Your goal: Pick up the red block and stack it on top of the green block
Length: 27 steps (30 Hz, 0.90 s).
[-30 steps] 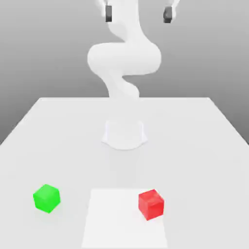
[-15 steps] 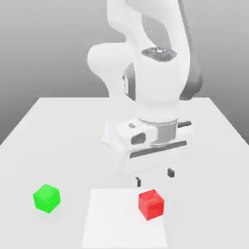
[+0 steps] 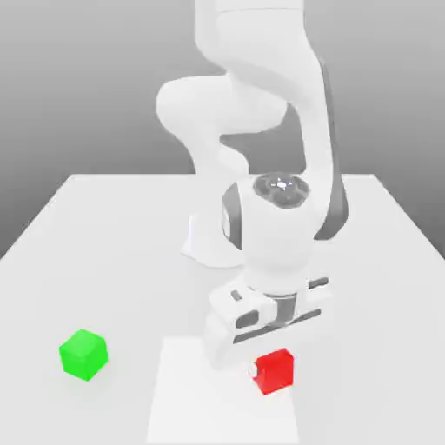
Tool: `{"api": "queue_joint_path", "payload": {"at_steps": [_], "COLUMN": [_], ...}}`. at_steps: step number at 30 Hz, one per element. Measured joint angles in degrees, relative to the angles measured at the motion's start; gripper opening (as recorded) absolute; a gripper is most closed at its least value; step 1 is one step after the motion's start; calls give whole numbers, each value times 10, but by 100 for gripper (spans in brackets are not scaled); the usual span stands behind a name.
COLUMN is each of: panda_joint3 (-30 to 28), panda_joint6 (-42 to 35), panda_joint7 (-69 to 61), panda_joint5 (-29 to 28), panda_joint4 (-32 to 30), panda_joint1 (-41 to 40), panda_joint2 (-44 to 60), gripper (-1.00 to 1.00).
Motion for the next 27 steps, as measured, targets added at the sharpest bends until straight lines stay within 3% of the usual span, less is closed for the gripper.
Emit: {"api": "queue_joint_path", "payload": {"at_steps": [4, 17, 24, 25, 27], "panda_joint3": [3, -136, -111, -107, -107], "panda_joint6": [-68, -151, -58, -49, -49], "panda_joint7": [-5, -158, -221, -225, -225], "panda_joint5": [6, -3, 59, 64, 64], "panda_joint4": [-11, 16, 25, 25, 25], "panda_joint1": [-3, -265, -300, -302, -302], "panda_joint2": [-79, -136, -32, -21, -21], "gripper": [-100, -100, -100, 100, 100]}}
